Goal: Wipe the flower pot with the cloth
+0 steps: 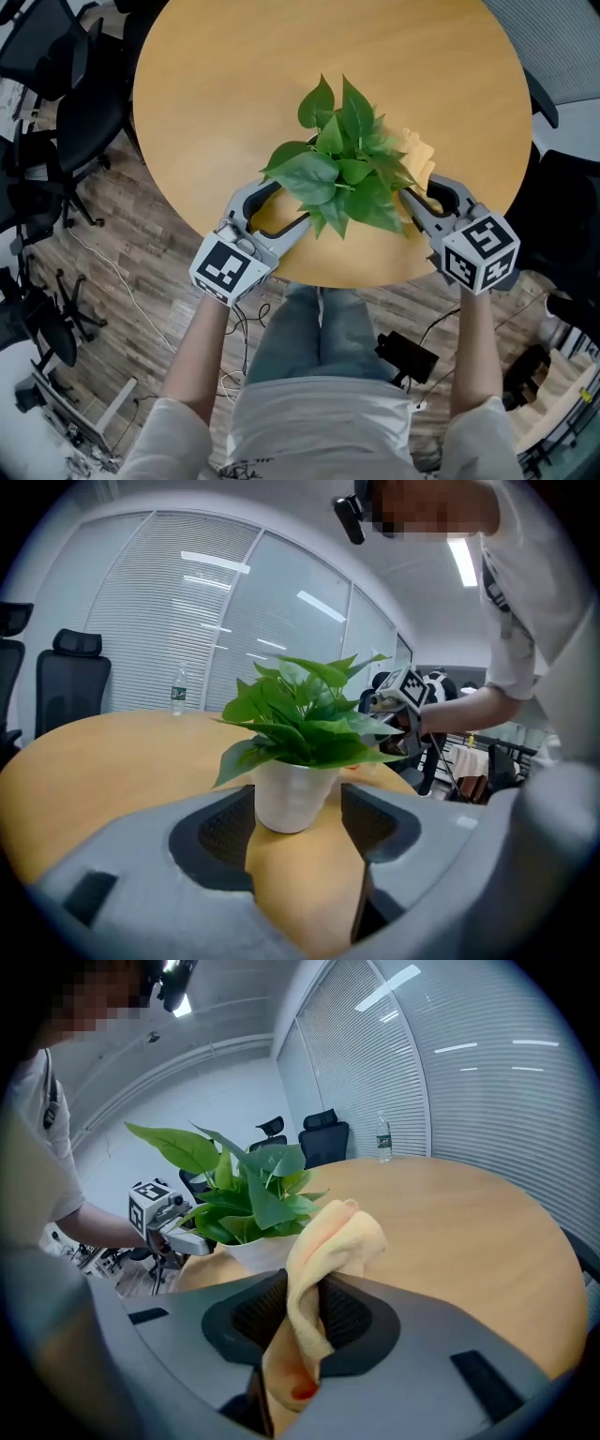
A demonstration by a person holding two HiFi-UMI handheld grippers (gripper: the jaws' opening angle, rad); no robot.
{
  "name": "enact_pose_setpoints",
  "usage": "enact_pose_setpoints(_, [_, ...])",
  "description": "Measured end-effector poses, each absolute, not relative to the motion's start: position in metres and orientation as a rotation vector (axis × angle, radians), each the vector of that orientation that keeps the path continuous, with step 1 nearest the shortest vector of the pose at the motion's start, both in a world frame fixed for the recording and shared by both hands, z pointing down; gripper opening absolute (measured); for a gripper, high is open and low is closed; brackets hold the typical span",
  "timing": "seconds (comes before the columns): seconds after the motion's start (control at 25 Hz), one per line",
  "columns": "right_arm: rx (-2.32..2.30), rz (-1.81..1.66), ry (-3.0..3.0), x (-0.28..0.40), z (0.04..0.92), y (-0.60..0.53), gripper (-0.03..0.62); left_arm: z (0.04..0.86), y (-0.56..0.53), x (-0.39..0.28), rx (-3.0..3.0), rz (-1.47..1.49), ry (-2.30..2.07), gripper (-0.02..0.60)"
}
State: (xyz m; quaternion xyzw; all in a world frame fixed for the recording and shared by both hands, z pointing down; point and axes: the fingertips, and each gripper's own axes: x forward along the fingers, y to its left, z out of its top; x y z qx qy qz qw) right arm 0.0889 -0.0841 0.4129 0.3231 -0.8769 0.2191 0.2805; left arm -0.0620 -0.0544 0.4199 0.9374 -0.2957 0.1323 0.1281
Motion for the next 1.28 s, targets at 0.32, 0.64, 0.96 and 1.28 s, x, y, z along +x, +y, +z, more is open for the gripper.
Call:
enact_pose_setpoints(0.32, [0.686, 0.513, -2.355, 0.066, 0.435, -0.104, 0.084, 0.424, -0.072, -0.045, 2.794, 0.379, -0.729, 0.321])
enact_pose_setpoints(0.64, [0.578, 0.481, -2.371, 0.037, 0.435, -0.102, 0.084, 0.424, -0.074, -0.045, 2.82, 0.378, -0.725, 0.321])
enact_pose_setpoints(0.96, [0.558, 0.456, -2.354, 0.034, 0.438, -0.099, 0.083, 0.424, -0.074, -0.044, 2.814, 0.382, -0.759, 0.319])
enact_pose_setpoints(1.28, [0.559, 0.457, -2.354, 0.033, 0.44, -0.087, 0.083, 0.424, -0.074, -0.041, 2.809, 0.374, -0.823, 0.316])
